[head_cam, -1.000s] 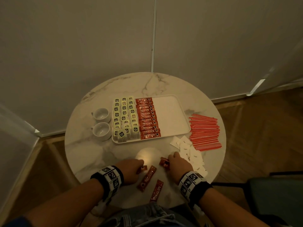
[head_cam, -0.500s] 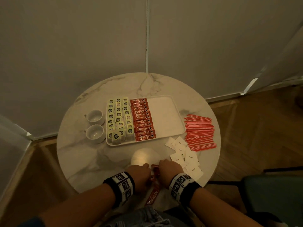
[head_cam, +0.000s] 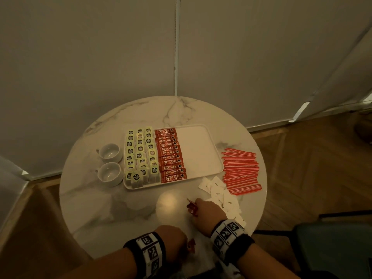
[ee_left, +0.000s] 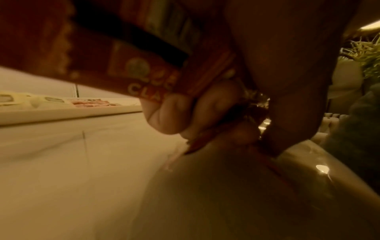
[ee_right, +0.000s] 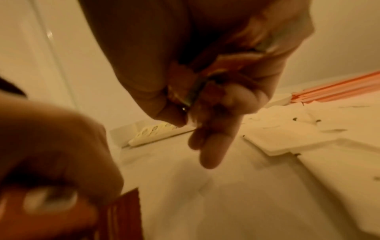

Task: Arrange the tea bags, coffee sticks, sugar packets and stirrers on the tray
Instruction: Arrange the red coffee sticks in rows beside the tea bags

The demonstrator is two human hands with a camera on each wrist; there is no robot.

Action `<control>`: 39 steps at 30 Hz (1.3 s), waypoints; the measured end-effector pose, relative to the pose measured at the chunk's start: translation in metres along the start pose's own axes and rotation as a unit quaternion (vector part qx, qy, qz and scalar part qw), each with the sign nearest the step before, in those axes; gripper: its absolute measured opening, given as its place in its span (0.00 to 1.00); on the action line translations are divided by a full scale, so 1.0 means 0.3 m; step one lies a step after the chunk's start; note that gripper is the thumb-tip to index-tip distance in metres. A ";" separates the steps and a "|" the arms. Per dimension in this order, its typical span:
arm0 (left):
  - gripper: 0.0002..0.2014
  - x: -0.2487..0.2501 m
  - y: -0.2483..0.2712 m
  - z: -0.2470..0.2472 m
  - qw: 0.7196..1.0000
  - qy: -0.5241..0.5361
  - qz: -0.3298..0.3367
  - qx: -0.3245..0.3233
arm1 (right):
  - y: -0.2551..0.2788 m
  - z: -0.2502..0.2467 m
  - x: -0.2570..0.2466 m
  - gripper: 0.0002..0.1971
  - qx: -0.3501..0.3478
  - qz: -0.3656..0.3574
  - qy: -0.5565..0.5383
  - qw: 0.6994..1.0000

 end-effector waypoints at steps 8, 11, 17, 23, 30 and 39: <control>0.02 -0.205 0.022 -0.190 0.821 0.495 -0.245 0.144 | -0.045 -0.068 -0.027 0.11 -0.030 0.101 -0.273 0.956; 0.05 -0.300 0.038 -0.272 0.612 0.709 -0.284 0.203 | -0.073 -0.113 -0.091 0.10 -0.062 0.126 -0.383 0.913; 0.09 -0.362 -0.035 -0.424 0.420 0.835 -0.240 0.263 | -0.213 -0.168 -0.248 0.09 -0.030 0.125 -0.500 0.857; 0.17 -0.355 -0.093 -0.474 0.364 0.867 -0.227 0.255 | -0.319 -0.158 -0.254 0.21 0.098 0.127 -0.271 0.949; 0.16 -0.391 -0.061 -0.459 0.440 0.843 -0.236 0.198 | -0.327 -0.137 -0.355 0.43 0.057 -0.121 -0.065 0.989; 0.13 -0.454 -0.044 -0.433 0.372 0.861 -0.259 0.231 | -0.379 -0.133 -0.345 0.15 -0.034 -0.109 -0.345 0.931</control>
Point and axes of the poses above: each hand's wrist, its own y-axis away from the middle knuckle, its own z-axis out of the palm, x = y × z, the point moved 10 cm from there along -y, towards the middle knuckle, and after that the axes turned 15 degrees about x, right-handed, at the moved point
